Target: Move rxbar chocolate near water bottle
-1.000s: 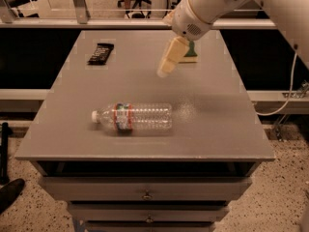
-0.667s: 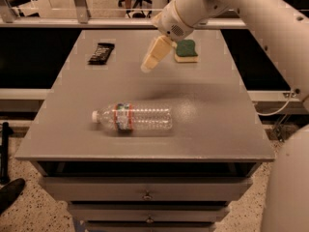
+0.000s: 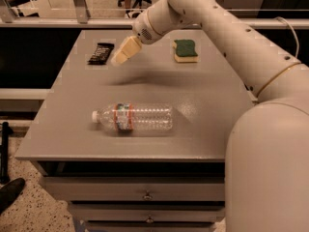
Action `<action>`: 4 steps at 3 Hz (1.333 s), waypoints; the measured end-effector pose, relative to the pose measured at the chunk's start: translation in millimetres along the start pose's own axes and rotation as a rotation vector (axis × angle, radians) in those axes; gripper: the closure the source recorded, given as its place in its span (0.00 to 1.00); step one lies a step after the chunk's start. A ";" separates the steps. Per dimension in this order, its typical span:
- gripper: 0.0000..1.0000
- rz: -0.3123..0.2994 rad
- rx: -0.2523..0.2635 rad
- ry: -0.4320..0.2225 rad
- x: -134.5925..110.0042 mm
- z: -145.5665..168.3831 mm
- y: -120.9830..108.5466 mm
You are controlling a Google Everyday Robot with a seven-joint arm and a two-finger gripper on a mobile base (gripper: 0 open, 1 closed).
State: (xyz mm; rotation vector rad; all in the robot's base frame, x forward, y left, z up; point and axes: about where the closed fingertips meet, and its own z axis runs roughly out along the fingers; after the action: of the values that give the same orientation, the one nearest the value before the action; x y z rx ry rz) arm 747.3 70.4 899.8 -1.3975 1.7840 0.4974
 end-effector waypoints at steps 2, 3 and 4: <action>0.00 0.091 0.039 -0.031 -14.4 72.2 -14.6; 0.00 0.109 0.048 -0.028 -16.1 95.5 -18.7; 0.00 0.128 0.051 -0.030 -16.8 104.5 -20.7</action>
Offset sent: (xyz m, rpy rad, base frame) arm 0.0518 0.0719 -0.0373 0.0661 0.0321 -0.1114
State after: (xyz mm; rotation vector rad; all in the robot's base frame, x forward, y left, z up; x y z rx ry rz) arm 804.0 149.4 853.2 -1.2401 1.8567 0.5339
